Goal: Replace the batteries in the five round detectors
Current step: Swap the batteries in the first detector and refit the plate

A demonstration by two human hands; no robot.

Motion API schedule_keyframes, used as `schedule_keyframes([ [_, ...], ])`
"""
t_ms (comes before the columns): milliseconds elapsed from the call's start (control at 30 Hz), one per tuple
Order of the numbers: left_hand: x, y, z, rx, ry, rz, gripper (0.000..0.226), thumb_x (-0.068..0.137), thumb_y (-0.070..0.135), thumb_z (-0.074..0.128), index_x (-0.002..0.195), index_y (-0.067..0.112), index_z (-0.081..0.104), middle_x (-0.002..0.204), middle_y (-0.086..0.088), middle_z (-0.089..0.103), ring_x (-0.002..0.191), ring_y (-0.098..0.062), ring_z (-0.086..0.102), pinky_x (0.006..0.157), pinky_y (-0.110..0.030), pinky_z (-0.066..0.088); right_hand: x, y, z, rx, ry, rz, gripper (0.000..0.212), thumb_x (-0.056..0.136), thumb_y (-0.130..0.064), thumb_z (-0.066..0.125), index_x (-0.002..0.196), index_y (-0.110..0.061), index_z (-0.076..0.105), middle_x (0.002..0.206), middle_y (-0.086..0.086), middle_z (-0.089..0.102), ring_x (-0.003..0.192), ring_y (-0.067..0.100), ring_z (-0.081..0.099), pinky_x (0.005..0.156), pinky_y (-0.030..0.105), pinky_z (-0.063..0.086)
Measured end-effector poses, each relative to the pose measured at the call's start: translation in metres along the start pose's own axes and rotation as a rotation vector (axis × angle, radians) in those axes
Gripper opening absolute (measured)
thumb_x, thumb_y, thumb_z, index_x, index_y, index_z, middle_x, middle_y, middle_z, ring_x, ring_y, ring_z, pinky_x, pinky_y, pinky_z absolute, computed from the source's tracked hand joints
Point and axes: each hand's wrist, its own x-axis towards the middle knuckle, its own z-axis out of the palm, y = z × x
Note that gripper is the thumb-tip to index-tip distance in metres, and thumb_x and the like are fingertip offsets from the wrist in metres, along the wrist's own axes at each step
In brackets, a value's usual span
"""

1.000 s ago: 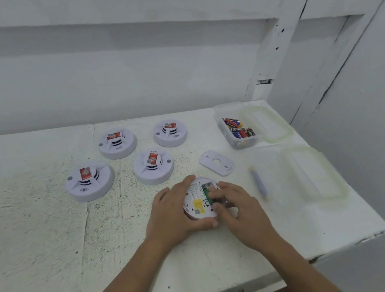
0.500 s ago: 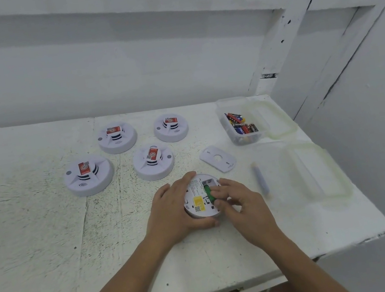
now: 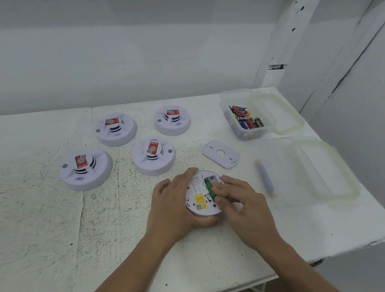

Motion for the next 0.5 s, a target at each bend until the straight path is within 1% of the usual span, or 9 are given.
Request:
schedule_keyframes([
  [100,0.001,0.0,0.001,0.003,0.006,0.001,0.106,0.048,0.079,0.067,0.136,0.024,0.042,0.119,0.015,0.059,0.103,-0.002,0.056,0.103,-0.036,0.035,0.0,0.0,0.002,-0.044,0.006,-0.046,0.024,0.085,-0.007,0.065,0.105,-0.016,0.073,0.104,-0.032,0.056,0.119,-0.017,0.042,0.094,0.002,0.036],
  [167,0.001,0.0,0.001,0.002,0.013,0.001,0.105,0.049,0.08,0.066,0.135,0.023,0.043,0.118,0.016,0.059,0.103,-0.001,0.056,0.103,-0.036,0.036,0.0,-0.001,0.003,-0.039,0.018,-0.062,0.024,0.084,-0.013,0.062,0.104,-0.016,0.073,0.098,-0.041,0.056,0.118,-0.017,0.043,0.094,0.002,0.036],
  [233,0.002,0.001,0.001,-0.004,0.021,-0.002,0.104,0.051,0.079,0.064,0.135,0.023,0.043,0.116,0.016,0.059,0.102,-0.001,0.056,0.102,-0.037,0.037,0.0,-0.002,0.004,-0.027,0.036,-0.085,0.026,0.082,-0.019,0.058,0.104,-0.016,0.074,0.101,-0.048,0.054,0.119,-0.014,0.044,0.094,0.002,0.036],
  [333,0.001,0.002,0.001,-0.016,0.021,-0.013,0.104,0.05,0.079,0.062,0.136,0.022,0.043,0.118,0.015,0.059,0.105,-0.001,0.055,0.105,-0.036,0.035,-0.003,-0.002,0.007,-0.019,0.058,-0.136,0.035,0.08,-0.027,0.05,0.104,-0.015,0.073,0.108,-0.048,0.052,0.123,-0.005,0.046,0.097,0.007,0.039],
  [400,0.001,0.002,0.001,-0.02,0.028,-0.014,0.105,0.049,0.078,0.062,0.136,0.023,0.043,0.119,0.016,0.058,0.105,-0.001,0.054,0.105,-0.036,0.034,-0.005,-0.001,0.009,-0.025,0.066,-0.154,0.037,0.079,-0.026,0.047,0.104,-0.015,0.072,0.115,-0.05,0.047,0.125,-0.002,0.045,0.097,0.008,0.039],
  [500,0.001,0.002,0.001,-0.024,0.025,-0.016,0.105,0.049,0.08,0.062,0.136,0.023,0.042,0.12,0.016,0.058,0.105,0.0,0.054,0.106,-0.034,0.032,-0.004,0.0,0.011,-0.027,0.086,-0.158,0.038,0.079,-0.024,0.046,0.104,-0.013,0.072,0.112,-0.047,0.049,0.125,0.001,0.046,0.097,0.008,0.04],
])
